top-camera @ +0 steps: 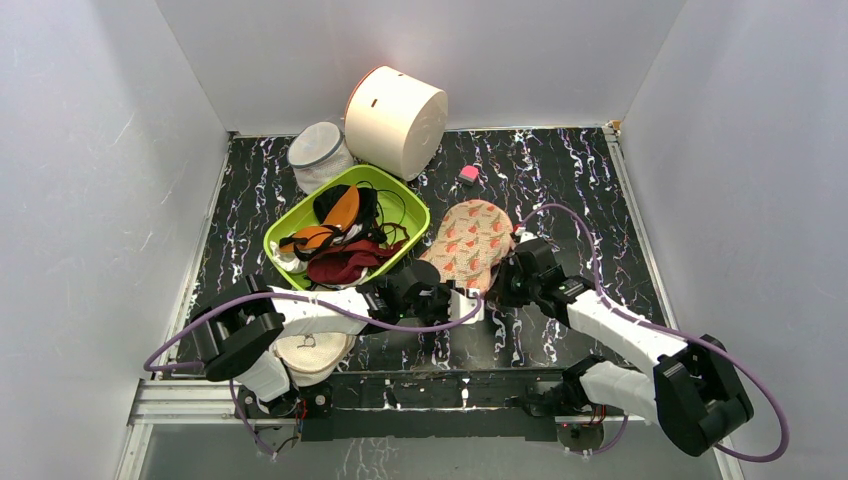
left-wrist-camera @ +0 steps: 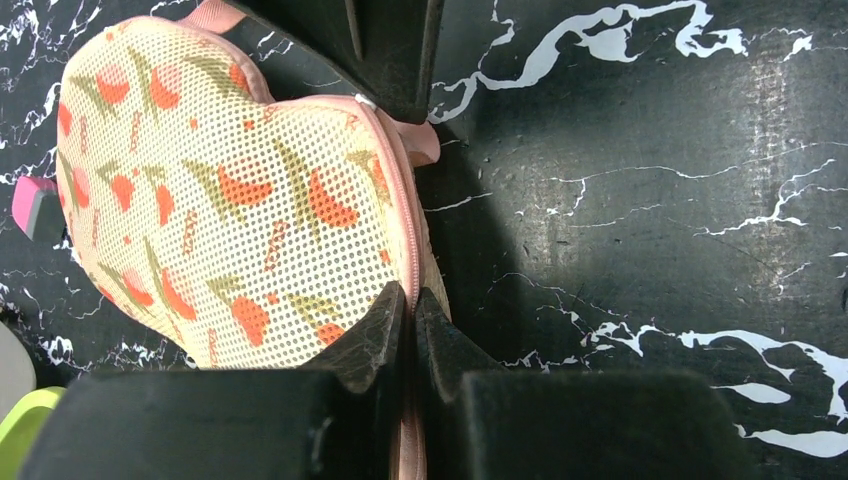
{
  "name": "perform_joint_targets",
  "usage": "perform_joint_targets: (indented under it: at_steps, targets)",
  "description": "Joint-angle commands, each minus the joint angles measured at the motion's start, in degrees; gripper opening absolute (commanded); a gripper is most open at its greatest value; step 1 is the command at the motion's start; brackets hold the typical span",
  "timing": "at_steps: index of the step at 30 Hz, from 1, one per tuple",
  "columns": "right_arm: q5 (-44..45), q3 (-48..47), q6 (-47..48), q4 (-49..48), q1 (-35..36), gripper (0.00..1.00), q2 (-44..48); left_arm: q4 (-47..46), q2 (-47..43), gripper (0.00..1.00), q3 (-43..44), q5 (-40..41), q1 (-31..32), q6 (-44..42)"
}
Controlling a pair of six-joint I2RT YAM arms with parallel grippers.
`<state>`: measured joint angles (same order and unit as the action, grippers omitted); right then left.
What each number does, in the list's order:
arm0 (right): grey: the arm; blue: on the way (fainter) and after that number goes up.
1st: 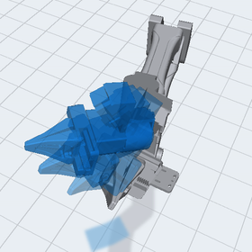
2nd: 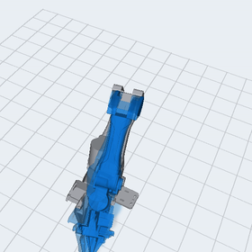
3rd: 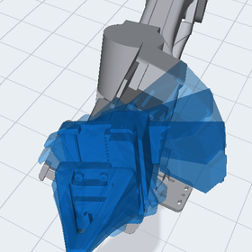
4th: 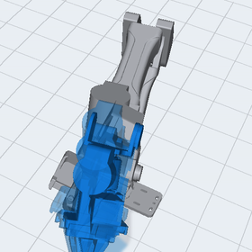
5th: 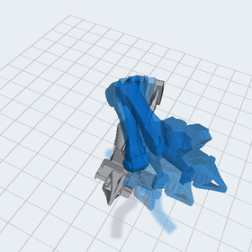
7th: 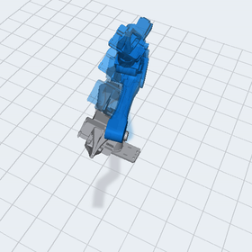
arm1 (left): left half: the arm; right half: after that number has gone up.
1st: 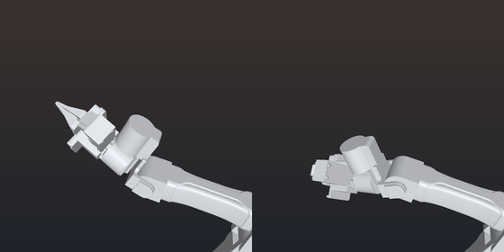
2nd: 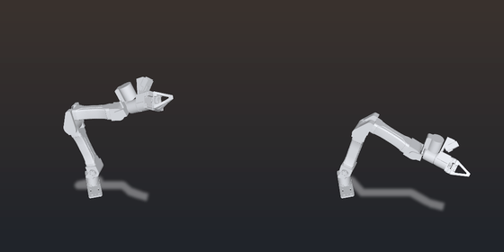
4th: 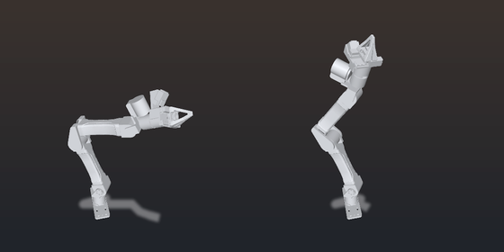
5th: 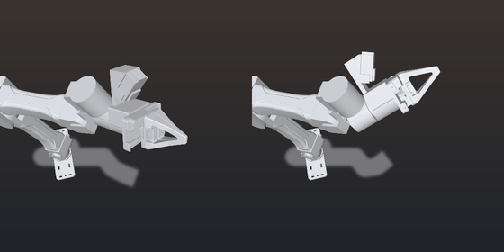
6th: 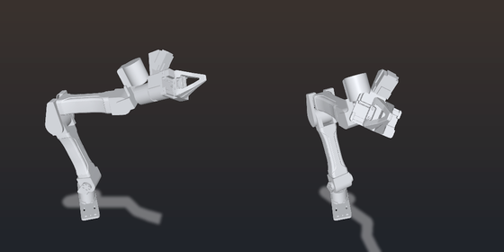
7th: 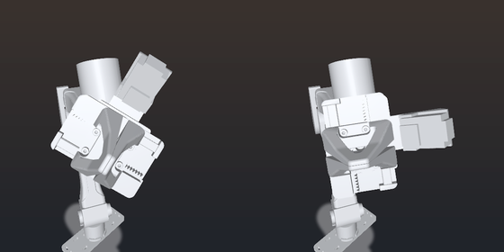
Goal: Unzip the laundry bag and remove the bra
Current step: Unzip the laundry bag at the center of the board.
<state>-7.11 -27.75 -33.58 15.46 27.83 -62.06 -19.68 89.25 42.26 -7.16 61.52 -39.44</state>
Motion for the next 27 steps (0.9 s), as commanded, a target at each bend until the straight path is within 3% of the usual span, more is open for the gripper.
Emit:
perform_joint_targets:
  at_steps: [1, 6, 12, 16, 20, 27]
  targets:
    - [-2.94, -2.45, 4.42, -0.54, -1.04, 0.00, -0.52, 1.82, -2.75, 0.00, -0.05, -1.49, -0.07, -0.55]
    - [-12.44, -0.55, 5.51, -4.95, -1.01, 0.00, 1.09, 3.69, -2.51, 0.00, 0.98, -2.20, -0.08, -0.72]
    - [-16.56, 0.22, 5.39, -6.79, -0.42, 0.00, 3.06, 4.54, -4.45, 0.41, 1.20, -5.92, -0.08, 0.79]
    - [-18.21, 0.54, 4.58, -7.98, 0.30, 0.00, 2.65, 4.83, -5.44, 0.59, 1.50, -9.09, 0.01, 2.62]
    - [-19.07, 0.59, 3.68, -9.00, 1.41, 0.00, 2.03, 4.21, -4.13, 0.63, 2.04, -9.41, 0.35, 3.78]
    - [-19.11, 0.68, 2.54, -9.78, 2.63, 0.00, 1.70, 1.58, -2.00, 0.62, 1.90, -1.60, 0.53, 2.88]
